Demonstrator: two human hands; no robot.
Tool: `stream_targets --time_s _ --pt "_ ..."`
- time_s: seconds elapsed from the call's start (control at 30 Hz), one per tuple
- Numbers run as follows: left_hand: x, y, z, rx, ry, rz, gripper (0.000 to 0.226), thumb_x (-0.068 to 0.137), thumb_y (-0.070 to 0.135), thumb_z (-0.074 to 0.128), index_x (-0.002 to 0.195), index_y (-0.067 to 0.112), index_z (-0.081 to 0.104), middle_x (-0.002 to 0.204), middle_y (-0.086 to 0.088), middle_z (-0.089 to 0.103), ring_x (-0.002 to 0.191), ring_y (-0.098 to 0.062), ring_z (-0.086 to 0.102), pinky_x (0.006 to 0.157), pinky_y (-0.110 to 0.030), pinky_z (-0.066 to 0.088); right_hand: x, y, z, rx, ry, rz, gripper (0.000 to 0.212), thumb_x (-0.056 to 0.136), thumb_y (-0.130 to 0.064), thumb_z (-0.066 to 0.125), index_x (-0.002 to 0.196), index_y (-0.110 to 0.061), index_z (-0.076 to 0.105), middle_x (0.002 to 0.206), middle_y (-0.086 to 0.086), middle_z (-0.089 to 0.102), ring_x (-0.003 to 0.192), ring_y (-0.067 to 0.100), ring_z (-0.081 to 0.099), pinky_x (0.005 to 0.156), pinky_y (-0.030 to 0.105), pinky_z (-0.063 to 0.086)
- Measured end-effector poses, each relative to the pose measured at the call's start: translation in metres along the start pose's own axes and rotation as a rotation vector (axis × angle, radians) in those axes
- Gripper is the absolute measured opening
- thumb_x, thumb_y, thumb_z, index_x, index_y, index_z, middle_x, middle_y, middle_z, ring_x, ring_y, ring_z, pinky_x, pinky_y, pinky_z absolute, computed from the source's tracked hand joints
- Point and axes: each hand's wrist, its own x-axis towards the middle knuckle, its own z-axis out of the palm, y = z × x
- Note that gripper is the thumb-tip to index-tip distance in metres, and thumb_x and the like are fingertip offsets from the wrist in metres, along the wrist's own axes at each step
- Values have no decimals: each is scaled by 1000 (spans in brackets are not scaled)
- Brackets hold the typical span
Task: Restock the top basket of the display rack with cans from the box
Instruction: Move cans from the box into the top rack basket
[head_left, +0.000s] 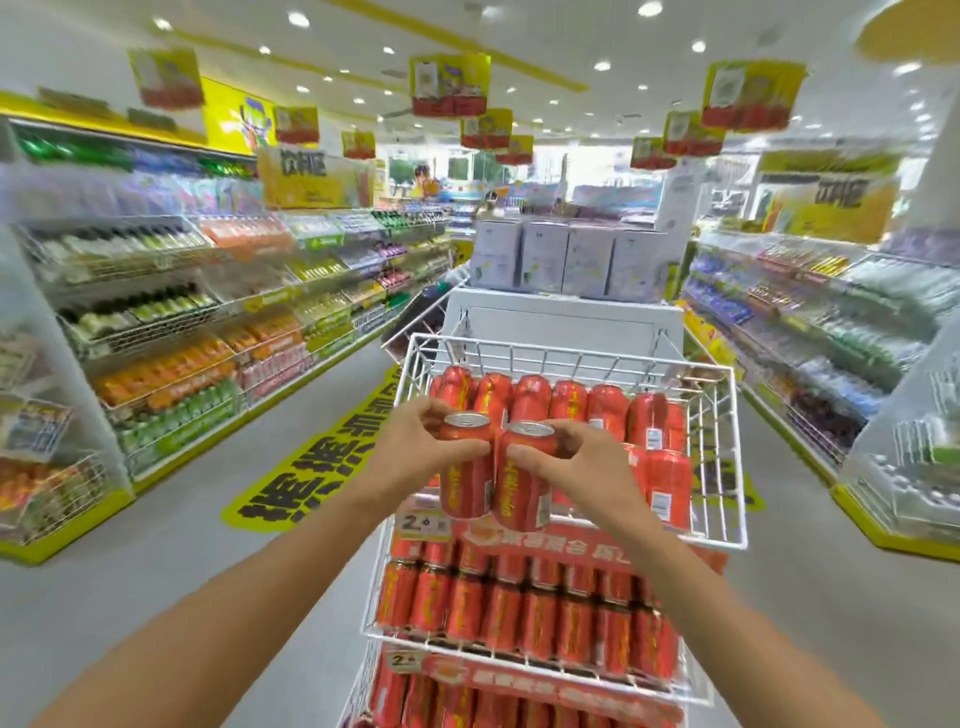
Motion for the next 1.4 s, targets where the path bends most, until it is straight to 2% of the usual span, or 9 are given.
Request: stream_targets --time_s 0.17,0.37,0.5,0.6,0.77,0.93,1.13,1.3,1.4 --pt "68 14 6 5 123 -20 44 62 14 97 97 5 70 74 0 70 57 5 63 54 -12 48 88 -2 7 -67 5 -42 42 72 -56 87 87 -17 79 79 -7 79 82 11 76 81 41 60" --pt "143 4 -3 11 160 -22 27 62 14 95 80 11 76 71 -1 73 56 -1 65 57 -22 52 170 8 41 -100 58 7 65 64 -75 76 78 -12 77 68 -2 75 74 16 75 72 40 58" --pt "174 -14 -2 44 171 -44 26 65 15 94 81 5 77 69 -2 72 51 2 63 50 -18 52 200 16 55 -207 62 62 59 68 -71 80 58 -14 66 46 -12 59 48 -4 55 55 25 47" --pt "182 -35 0 97 129 -21 31 60 27 95 84 15 81 75 4 78 70 -8 73 67 -30 61 208 30 67 -287 76 96 66 58 -84 71 64 -18 69 59 -9 68 70 11 71 68 34 56" --pt "192 -54 1 153 88 -67 27 67 38 91 79 17 79 73 2 77 66 -10 71 63 -30 58 209 43 72 -304 116 137 66 72 -78 73 54 -16 57 59 -1 63 70 24 64 66 38 47" --pt "201 -64 13 265 70 -101 37 75 50 82 69 16 69 74 -4 74 72 -19 70 63 -33 54 211 48 77 -382 142 141 64 73 -85 65 69 -21 68 89 4 78 94 27 71 74 33 46" --pt "202 -77 15 255 77 -144 58 71 68 71 88 12 71 82 -4 75 80 -20 71 76 -43 60 208 57 82 -390 172 108 72 70 -89 62 70 -18 73 71 -3 74 78 19 70 68 32 47" --pt "201 -77 16 255 49 -135 65 61 74 66 90 16 73 83 -1 75 80 -18 72 74 -42 62 209 61 80 -375 175 114 72 67 -91 59 63 -20 68 70 -3 72 82 22 70 74 35 51" --pt "199 -75 25 270 36 -107 53 70 64 66 89 15 72 80 -1 75 78 -19 72 72 -41 61 210 63 76 -400 190 119 74 66 -93 59 60 -19 61 68 0 70 82 28 69 78 41 54"
